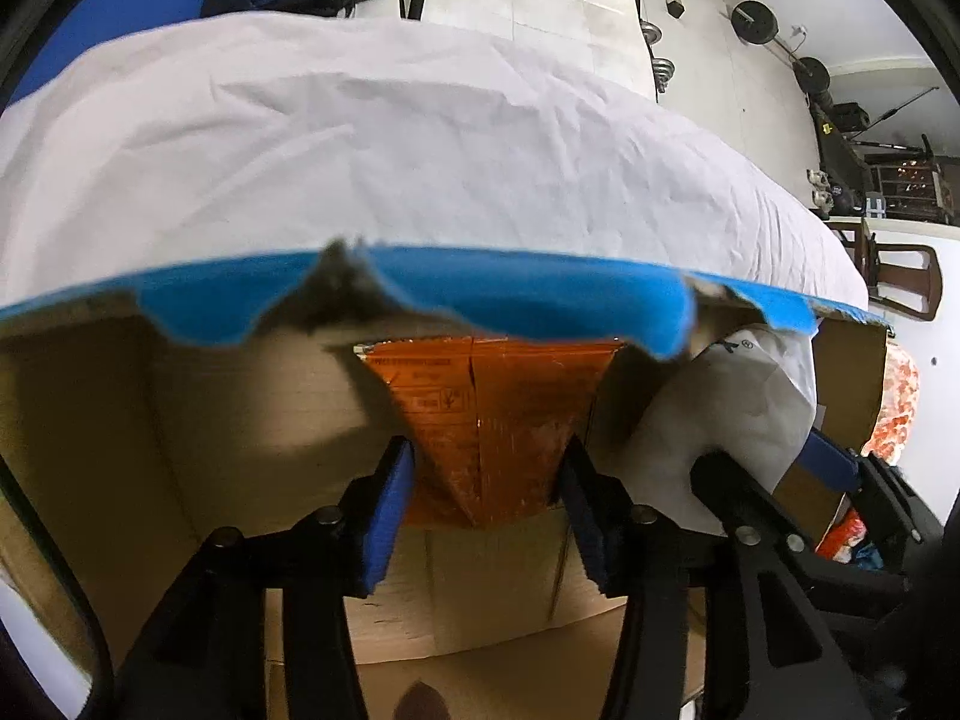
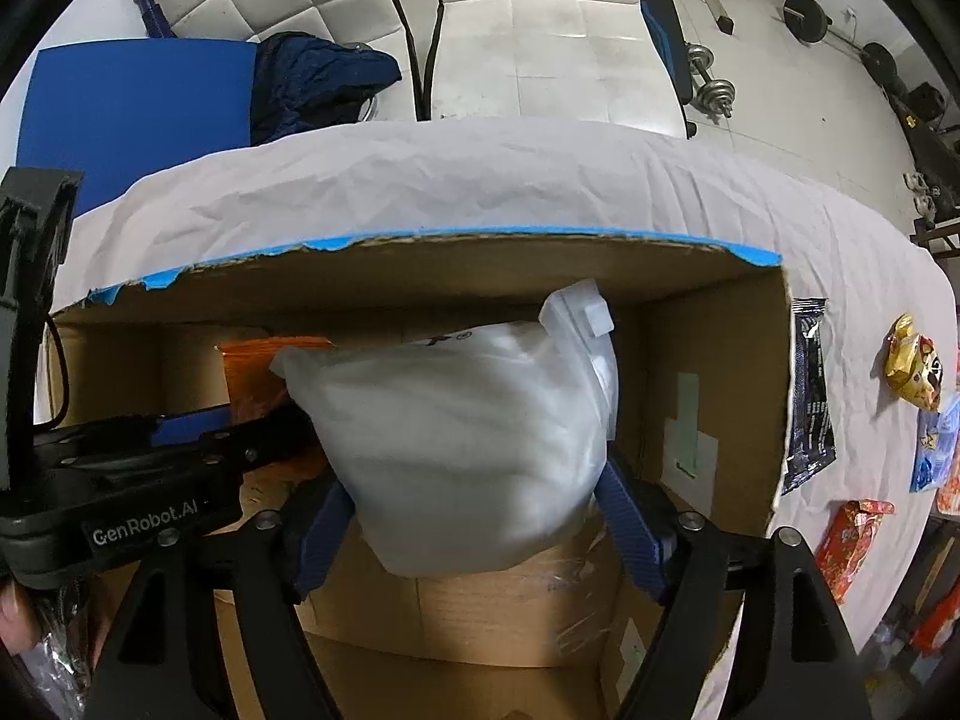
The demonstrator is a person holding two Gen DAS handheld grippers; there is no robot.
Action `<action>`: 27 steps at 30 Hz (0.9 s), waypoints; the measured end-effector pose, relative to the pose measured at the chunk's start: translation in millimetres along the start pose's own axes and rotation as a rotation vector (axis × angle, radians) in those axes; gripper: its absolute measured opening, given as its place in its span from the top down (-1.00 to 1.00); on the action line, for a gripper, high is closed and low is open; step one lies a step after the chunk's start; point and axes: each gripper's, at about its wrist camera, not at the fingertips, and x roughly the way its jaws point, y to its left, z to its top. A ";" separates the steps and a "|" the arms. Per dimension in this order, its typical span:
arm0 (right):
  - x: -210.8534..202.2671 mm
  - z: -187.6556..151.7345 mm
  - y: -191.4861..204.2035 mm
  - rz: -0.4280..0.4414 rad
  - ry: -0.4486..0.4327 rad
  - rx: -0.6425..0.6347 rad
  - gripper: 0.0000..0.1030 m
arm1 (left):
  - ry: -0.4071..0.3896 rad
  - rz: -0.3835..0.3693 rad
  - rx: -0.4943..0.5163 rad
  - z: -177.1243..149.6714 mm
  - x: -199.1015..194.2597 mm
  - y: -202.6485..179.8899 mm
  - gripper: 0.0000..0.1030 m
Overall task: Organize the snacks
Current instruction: 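Carry both bags into the cardboard box and open both tools, then lift both tools out of the box toward the remaining packets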
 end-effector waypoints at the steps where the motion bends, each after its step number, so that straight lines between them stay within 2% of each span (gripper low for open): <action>1: -2.3 -0.3 -0.7 0.001 -0.004 0.001 -0.55 | -0.005 0.009 0.004 -0.1 -1.9 -0.2 -0.11; 5: -14.6 -2.3 -1.7 0.012 -0.020 0.004 -0.63 | -0.044 0.046 0.006 -6.6 -15.4 0.4 -0.33; 7: -24.8 -4.4 -2.0 0.016 -0.036 0.003 -0.86 | -0.071 0.051 -0.006 -9.7 -24.7 1.7 -0.51; 10: -38.7 -10.5 -2.2 0.018 -0.059 -0.003 -1.00 | -0.118 0.059 -0.021 -18.0 -40.2 4.2 -0.82; 16: -55.7 -40.9 0.7 0.019 -0.072 -0.011 -1.00 | -0.210 0.131 -0.016 -52.1 -69.7 4.3 -0.99; 20: -62.0 -67.3 3.6 0.018 -0.079 -0.011 -1.00 | -0.314 0.186 0.010 -83.8 -87.3 -5.5 -0.99; 27: -83.9 -122.3 3.2 0.006 -0.135 -0.021 -1.00 | -0.415 0.204 0.028 -140.0 -110.0 -5.4 -0.99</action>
